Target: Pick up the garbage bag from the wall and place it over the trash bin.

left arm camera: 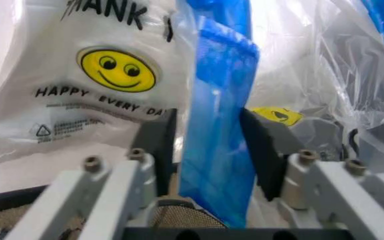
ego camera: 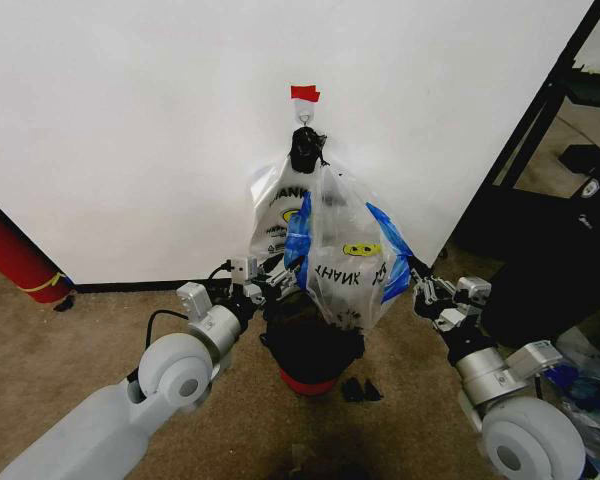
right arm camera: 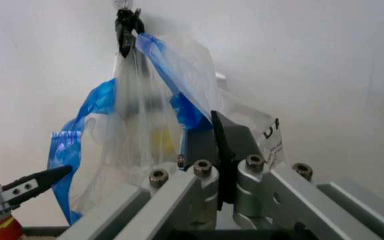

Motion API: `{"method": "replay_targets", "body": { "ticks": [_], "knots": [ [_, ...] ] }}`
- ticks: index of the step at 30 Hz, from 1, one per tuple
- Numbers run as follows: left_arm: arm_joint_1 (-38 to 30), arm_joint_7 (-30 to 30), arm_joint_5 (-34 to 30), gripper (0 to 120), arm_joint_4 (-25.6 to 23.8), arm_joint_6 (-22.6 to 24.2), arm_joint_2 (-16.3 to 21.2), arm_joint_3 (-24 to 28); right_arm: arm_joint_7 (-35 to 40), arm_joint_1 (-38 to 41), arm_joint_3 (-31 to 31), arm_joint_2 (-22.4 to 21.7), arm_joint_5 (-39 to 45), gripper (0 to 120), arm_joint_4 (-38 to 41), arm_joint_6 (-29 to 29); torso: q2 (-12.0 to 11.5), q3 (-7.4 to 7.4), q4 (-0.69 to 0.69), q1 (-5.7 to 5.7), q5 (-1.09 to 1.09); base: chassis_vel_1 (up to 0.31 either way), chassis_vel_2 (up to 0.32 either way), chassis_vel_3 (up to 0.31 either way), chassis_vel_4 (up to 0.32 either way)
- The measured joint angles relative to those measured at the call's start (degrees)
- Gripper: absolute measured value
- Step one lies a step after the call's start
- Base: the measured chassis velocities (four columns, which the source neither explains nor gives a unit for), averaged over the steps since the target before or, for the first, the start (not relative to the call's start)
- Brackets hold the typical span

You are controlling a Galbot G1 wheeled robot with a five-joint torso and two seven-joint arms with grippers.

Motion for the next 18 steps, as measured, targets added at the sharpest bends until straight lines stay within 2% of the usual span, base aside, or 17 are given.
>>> {"method": "replay_targets", "body": {
  "ticks": [6, 8, 9, 15, 18],
  "knots": [
    [0.0, 0.1, 0.2, 9, -0.4, -1.0, -0.2, 0.7, 0.0, 0.0, -0.4, 0.2, -0.4, 0, -0.2, 0.0, 0.0, 0.0, 0.0, 0.0, 0.0, 0.0, 0.0, 0.0, 0.0],
    [0.0, 0.1, 0.2, 7, -0.4, -1.0, -0.2, 0.7, 0.0, 0.0, -0.4, 0.2, -0.4, 0, -0.2, 0.0, 0.0, 0.0, 0.0, 0.0, 0.0, 0.0, 0.0, 0.0, 0.0],
    [0.1, -0.1, 0.2, 1, -0.6, -1.0, -0.2, 0.6, 0.0, 0.0, -0.4, 0.2, -0.4, 0, -0.2, 0.0, 0.0, 0.0, -0.01, 0.0, 0.0, 0.0, 0.0, 0.0, 0.0],
    [2.5, -1.1, 0.2, 0, -3.1, -1.3, 0.2, -1.1, 0.2, -0.2, -0.4, 0.6, 0.0, 0, 0.0, -0.1, 0.0, 0.0, 0.0, 0.0, 0.0, 0.0, 0.0, 0.0, 0.0],
    [6.3, -2.2, -0.2, 0, -6.6, -1.7, 1.3, -3.6, 0.2, -2.4, 0.0, 1.4, -0.2, 0, 0.8, -0.3, 0.0, 0.0, -0.02, 0.0, 0.0, 0.0, 0.0, 0.0, 0.0]
  ]
}}
